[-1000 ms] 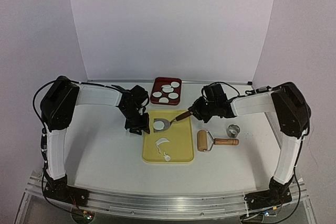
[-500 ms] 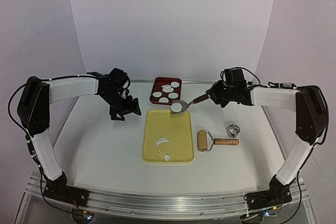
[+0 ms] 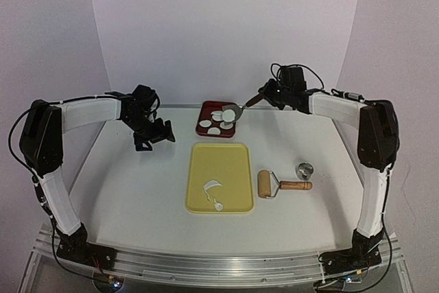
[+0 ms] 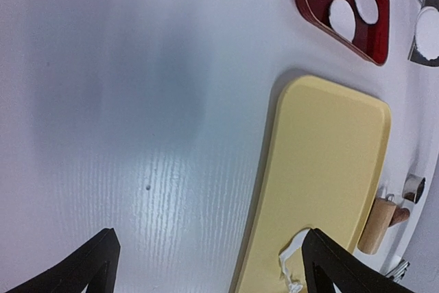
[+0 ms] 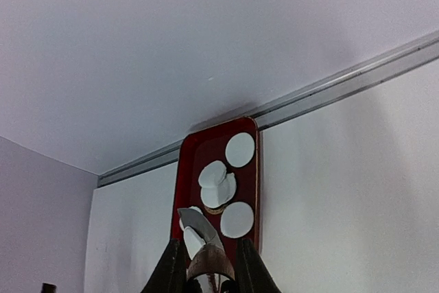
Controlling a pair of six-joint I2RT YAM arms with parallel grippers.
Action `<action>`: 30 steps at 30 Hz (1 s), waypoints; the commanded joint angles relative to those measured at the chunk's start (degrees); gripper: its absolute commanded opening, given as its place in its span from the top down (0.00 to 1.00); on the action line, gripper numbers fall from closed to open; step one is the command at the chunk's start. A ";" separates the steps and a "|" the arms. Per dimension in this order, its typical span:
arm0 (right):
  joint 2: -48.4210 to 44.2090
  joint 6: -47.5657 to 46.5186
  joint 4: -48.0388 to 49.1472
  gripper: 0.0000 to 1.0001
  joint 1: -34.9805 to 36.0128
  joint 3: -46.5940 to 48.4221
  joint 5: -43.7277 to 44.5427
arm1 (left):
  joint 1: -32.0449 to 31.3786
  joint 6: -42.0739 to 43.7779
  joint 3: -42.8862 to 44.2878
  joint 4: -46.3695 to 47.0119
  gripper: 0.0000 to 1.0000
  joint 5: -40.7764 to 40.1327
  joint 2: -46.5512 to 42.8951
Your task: Roll out the dumpling wrappers from the dough
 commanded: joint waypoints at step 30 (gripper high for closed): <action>14.70 -63.20 -2.49 1.00 13.54 32.50 25.71 | 4.79 -1.57 -2.73 2.26 0.05 -5.35 -8.28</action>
